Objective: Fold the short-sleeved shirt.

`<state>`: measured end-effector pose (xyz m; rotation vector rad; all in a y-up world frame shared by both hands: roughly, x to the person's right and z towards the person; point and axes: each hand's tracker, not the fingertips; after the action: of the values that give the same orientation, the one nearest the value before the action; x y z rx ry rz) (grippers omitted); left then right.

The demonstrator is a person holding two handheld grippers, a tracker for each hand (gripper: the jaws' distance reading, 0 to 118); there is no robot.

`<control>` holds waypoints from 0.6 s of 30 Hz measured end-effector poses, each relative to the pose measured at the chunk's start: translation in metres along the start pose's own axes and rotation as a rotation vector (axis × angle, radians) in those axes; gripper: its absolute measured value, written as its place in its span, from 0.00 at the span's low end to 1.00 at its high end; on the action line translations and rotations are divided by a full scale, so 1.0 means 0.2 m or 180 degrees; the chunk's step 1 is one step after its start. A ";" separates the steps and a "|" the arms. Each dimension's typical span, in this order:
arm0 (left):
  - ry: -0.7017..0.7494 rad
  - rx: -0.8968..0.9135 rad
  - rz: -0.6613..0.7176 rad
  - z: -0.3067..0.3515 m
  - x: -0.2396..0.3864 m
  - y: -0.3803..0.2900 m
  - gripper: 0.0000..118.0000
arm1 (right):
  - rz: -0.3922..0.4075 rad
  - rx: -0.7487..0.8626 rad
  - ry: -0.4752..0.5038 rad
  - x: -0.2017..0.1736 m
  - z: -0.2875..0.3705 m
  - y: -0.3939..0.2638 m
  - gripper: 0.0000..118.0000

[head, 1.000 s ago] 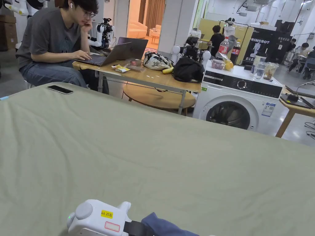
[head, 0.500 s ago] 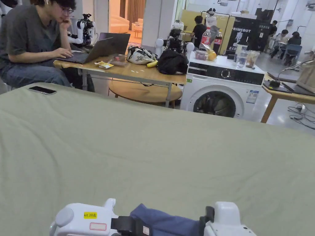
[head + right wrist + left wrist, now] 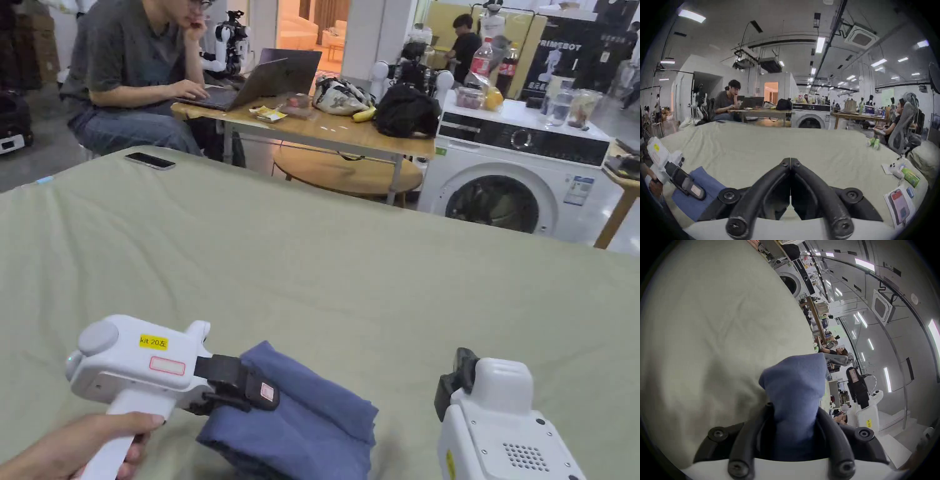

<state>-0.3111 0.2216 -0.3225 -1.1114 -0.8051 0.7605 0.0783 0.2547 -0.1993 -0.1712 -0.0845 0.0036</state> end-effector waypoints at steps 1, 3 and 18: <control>0.0094 0.0053 0.0010 0.10 -0.02 0.02 0.15 | -0.0007 -0.0001 0.0021 -0.05 -0.02 0.01 0.00; 0.0257 0.0130 0.0004 0.28 -0.07 0.06 0.15 | -0.0016 0.0002 0.0150 -0.15 -0.07 0.01 0.00; 0.1903 0.0389 0.0238 1.42 -0.36 0.43 0.15 | 0.0127 -0.0167 0.0825 -0.88 -0.33 0.03 0.00</control>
<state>-0.6008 0.3148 -0.3487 -1.1770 -0.2108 0.4870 -0.0912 0.2482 -0.2790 -0.2244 0.1774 0.0190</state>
